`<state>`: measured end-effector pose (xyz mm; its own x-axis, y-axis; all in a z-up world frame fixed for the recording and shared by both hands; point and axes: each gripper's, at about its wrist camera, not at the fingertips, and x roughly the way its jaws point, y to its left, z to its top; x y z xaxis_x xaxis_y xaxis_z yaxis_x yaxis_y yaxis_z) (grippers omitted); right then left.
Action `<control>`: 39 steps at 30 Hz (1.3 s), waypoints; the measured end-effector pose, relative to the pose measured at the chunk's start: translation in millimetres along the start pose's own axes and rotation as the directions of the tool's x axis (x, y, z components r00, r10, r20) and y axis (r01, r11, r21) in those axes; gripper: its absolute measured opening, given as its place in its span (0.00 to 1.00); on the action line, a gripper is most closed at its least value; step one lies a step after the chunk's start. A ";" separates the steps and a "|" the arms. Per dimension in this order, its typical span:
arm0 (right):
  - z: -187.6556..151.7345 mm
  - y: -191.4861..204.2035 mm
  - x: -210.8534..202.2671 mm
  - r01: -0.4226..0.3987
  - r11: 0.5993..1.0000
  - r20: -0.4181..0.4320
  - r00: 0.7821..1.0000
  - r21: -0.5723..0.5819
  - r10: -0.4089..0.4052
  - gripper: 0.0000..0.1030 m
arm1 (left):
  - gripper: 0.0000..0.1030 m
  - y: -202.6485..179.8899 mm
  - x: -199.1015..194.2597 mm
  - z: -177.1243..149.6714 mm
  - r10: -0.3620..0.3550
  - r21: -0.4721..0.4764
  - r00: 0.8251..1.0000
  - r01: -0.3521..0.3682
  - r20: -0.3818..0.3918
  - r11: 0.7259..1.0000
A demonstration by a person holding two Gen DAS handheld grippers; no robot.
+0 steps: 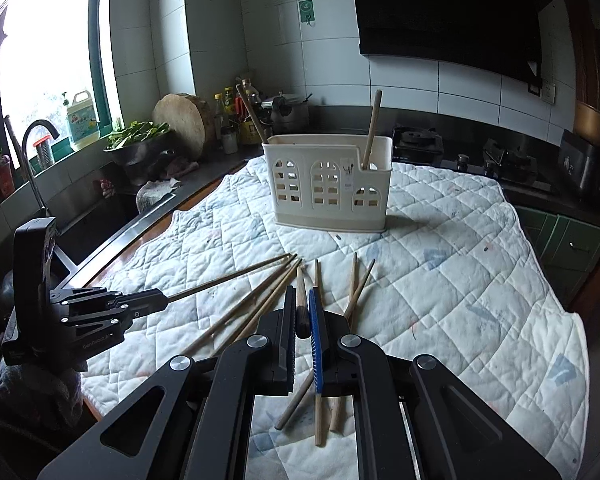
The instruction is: Organize utensils
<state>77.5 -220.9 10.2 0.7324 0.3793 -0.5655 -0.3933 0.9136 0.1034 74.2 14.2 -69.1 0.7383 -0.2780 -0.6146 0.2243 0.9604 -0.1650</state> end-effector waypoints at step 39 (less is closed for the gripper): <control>234.1 -32.7 -0.4 0.150 0.984 0.194 0.972 -0.094 -0.130 0.06 | 0.05 -35.7 -37.9 239.4 -0.033 0.155 0.944 -0.019 0.328 0.988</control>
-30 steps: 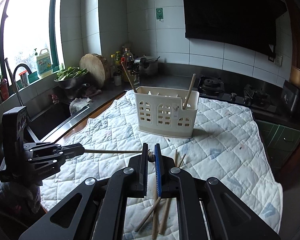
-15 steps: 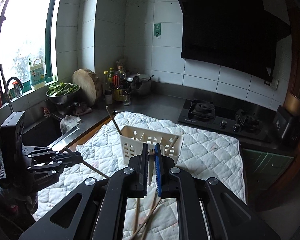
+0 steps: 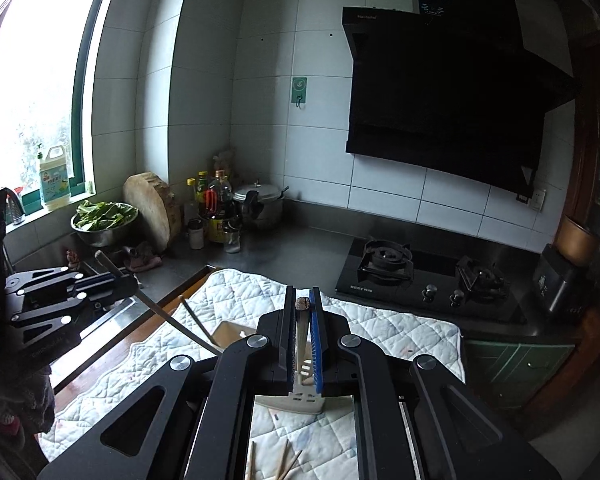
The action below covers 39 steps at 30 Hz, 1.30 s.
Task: Organize utensils
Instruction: 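Carry both chopsticks over the caddy and release them inside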
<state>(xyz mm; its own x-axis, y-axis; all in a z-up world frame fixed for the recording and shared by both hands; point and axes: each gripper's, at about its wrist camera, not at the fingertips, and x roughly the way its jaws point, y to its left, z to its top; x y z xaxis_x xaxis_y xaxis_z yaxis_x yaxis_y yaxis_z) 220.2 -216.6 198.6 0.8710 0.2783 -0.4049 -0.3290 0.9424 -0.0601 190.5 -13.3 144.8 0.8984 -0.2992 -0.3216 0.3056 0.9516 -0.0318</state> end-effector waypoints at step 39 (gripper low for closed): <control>-36.3 -29.9 55.5 0.006 0.997 -0.142 0.990 0.083 0.006 0.18 | 0.08 26.4 57.7 -22.9 0.066 -0.040 0.986 -0.072 -0.151 0.997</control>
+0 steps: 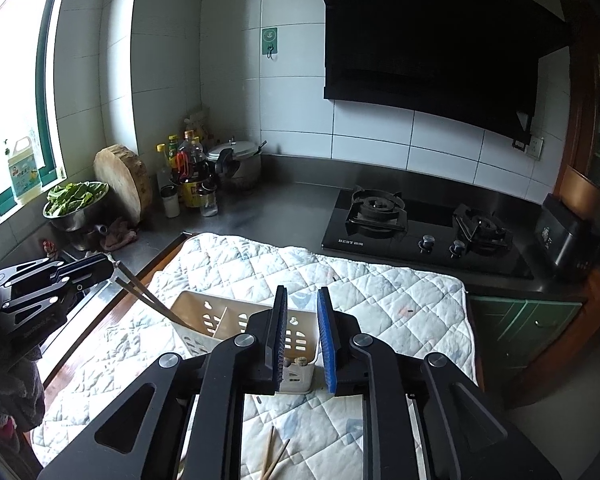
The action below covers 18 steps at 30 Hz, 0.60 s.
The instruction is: Organize utensils
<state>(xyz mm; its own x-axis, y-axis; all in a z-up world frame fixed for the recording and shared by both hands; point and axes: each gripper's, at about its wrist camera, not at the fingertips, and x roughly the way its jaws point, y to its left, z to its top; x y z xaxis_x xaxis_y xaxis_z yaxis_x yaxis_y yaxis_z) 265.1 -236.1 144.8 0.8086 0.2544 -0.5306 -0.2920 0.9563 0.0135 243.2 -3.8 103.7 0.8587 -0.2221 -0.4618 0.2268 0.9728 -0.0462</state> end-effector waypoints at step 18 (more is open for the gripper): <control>-109.4 39.5 -64.2 -0.009 0.999 0.015 1.000 -0.043 0.010 0.28 | 0.35 -6.8 -69.8 -80.9 -0.013 -0.021 1.000 0.013 -0.006 1.000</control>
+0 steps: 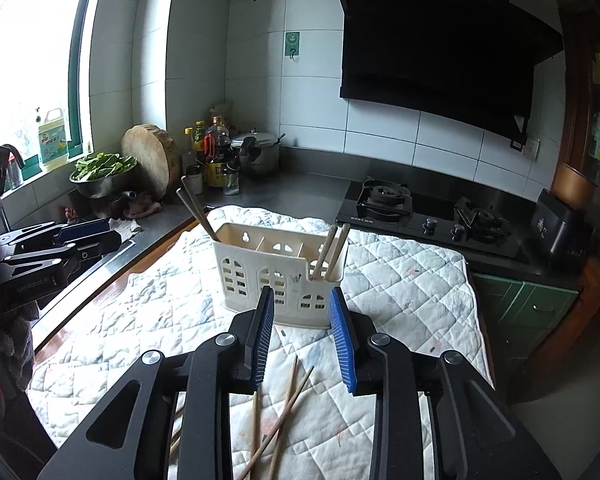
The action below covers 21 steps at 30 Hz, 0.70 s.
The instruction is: Organize utensils
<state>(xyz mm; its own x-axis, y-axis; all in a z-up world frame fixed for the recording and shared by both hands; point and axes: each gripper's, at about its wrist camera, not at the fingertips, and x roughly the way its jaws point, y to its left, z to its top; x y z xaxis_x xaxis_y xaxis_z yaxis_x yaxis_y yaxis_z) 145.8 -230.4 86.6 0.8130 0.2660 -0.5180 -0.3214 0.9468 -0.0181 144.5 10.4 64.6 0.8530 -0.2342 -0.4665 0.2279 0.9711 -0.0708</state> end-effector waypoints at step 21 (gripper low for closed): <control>-104.2 27.9 -23.1 0.024 0.997 -0.054 0.998 0.071 -0.020 0.32 | 0.50 4.5 -27.8 -91.3 0.049 -0.067 0.997 -0.053 -0.052 0.996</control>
<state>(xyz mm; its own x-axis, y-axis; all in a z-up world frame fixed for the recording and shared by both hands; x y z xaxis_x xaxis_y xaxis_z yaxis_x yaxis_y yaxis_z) 67.6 -229.0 9.0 0.7917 0.2371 -0.5630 -0.2668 0.9633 0.0304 78.9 25.4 -3.2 0.8374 -0.1832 -0.5150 0.1506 0.9830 -0.1047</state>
